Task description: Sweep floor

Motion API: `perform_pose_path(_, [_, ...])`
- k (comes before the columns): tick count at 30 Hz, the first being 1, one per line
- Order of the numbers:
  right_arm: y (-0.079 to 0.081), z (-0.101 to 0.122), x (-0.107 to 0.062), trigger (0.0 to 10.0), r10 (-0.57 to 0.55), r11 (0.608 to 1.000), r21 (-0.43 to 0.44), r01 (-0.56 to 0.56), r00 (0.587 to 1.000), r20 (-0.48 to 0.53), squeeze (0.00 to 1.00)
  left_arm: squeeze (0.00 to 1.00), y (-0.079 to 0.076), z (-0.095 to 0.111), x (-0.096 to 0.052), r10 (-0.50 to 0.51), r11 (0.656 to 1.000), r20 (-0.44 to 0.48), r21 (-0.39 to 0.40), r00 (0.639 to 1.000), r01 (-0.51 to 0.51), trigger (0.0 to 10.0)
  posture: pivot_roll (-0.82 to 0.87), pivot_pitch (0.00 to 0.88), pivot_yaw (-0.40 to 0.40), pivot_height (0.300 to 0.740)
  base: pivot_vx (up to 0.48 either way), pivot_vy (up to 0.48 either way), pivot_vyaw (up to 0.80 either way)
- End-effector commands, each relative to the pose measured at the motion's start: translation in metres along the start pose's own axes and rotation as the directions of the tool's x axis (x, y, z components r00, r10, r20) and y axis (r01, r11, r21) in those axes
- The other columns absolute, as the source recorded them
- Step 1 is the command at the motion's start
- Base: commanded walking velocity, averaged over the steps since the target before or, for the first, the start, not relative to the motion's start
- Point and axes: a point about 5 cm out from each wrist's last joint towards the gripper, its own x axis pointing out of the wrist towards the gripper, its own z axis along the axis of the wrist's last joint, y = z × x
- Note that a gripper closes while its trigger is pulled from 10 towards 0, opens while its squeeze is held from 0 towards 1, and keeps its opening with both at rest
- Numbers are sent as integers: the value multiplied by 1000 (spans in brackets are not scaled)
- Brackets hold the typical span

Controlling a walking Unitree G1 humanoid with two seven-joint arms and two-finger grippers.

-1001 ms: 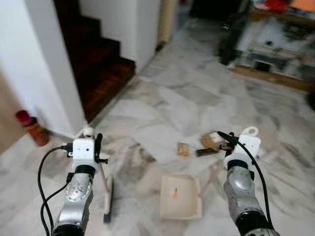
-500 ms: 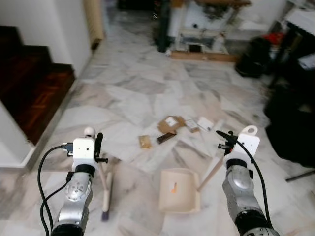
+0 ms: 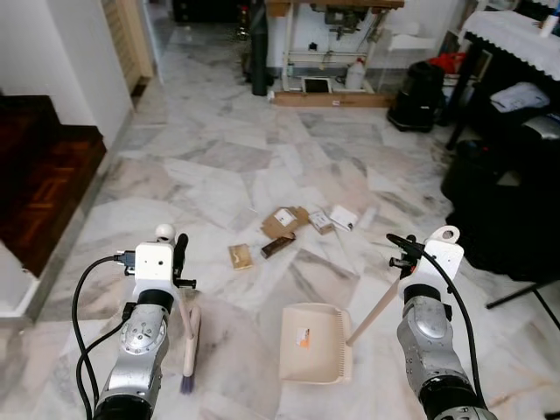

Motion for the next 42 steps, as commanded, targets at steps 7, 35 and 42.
perform_pose_path(7, [3, 15, 5, 10000, 20, 1000, -24, -19, 997, 71, 0, 0, 1, 7, 4, 9, 1000, 36, 1, 999, -10, 10000, 15, 0, -40, 740, 278, 0, 274])
perform_pose_path(35, [3, 12, 4, 10000, 26, 1000, -14, -25, 998, 63, 0, 0, 0, 6, 5, -2, 1000, 37, 5, 999, 2, 10000, 6, 0, -39, 740, 303, 0, 50])
perform_pose_path(42, [3, 11, 4, 10000, 25, 1000, -10, -25, 998, 63, 0, 0, -1, 6, 5, -9, 1000, 39, 5, 999, 9, 10000, 6, 0, -40, 740, 305, 0, 0])
